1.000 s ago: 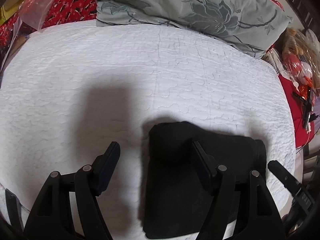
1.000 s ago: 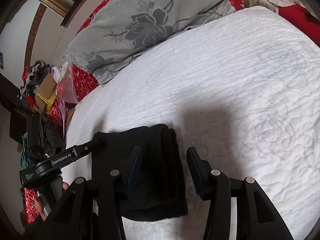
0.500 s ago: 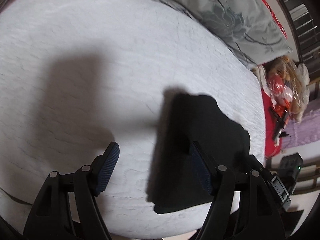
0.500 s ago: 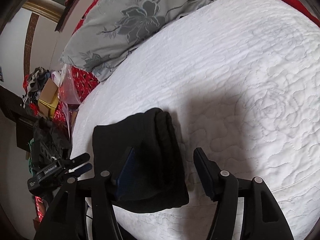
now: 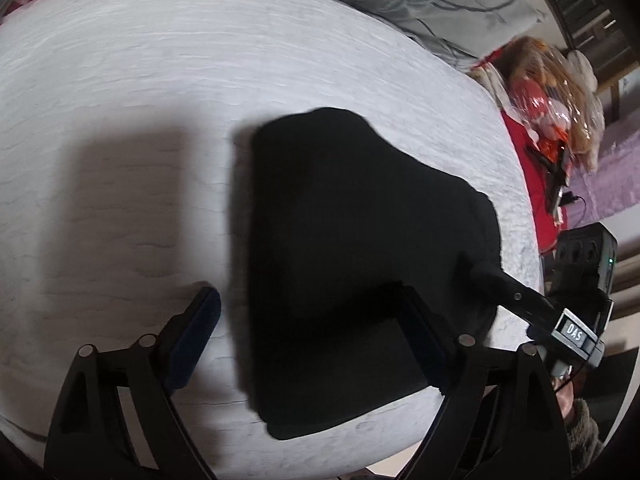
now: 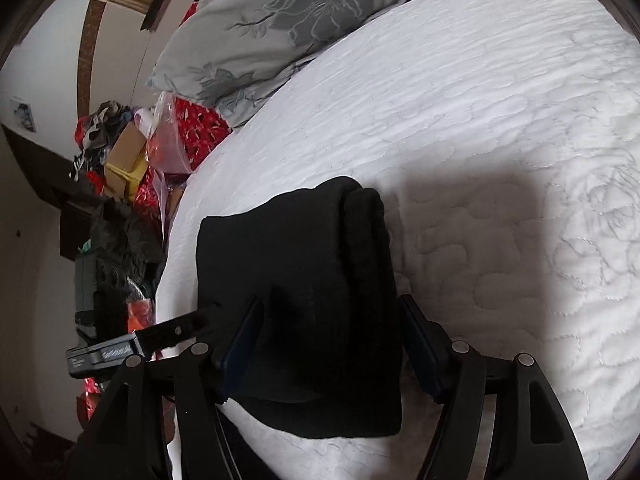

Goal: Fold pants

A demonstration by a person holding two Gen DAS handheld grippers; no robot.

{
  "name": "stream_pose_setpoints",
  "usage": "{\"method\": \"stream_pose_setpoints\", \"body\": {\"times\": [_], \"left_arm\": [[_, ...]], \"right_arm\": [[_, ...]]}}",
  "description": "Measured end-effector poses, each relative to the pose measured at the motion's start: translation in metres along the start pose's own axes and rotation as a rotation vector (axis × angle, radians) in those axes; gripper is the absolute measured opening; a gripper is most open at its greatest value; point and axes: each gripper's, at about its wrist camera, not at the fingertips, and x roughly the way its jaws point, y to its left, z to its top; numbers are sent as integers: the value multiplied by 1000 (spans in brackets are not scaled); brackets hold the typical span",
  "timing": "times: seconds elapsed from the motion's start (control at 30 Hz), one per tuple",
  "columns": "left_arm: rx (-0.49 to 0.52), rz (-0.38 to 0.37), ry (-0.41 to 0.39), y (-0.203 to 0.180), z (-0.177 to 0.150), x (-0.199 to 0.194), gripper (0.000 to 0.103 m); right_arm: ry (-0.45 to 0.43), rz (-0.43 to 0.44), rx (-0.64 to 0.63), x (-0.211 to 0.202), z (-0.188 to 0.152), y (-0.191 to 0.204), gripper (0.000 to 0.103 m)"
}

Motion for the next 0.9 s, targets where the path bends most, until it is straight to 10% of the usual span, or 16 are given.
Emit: {"method": "stream_pose_setpoints", "body": {"times": [0.07, 0.13, 0.27, 0.67, 0.9], "left_arm": [[-12, -8, -11, -3, 1, 0, 62], [-25, -12, -5, -4, 1, 0, 54], [-32, -14, -31, -4, 0, -10, 30], [-87, -34, -172, 32, 32, -68, 27], [-115, 105, -197, 78, 72, -68, 28]], "right_arm": [[-7, 10, -5, 0, -1, -1, 66], [-5, -20, -13, -1, -2, -2, 43], [-8, -42, -18, -5, -4, -3, 34], [-35, -1, -77, 3, 24, 64, 25], [-46, 15, -125, 56, 64, 113, 25]]}}
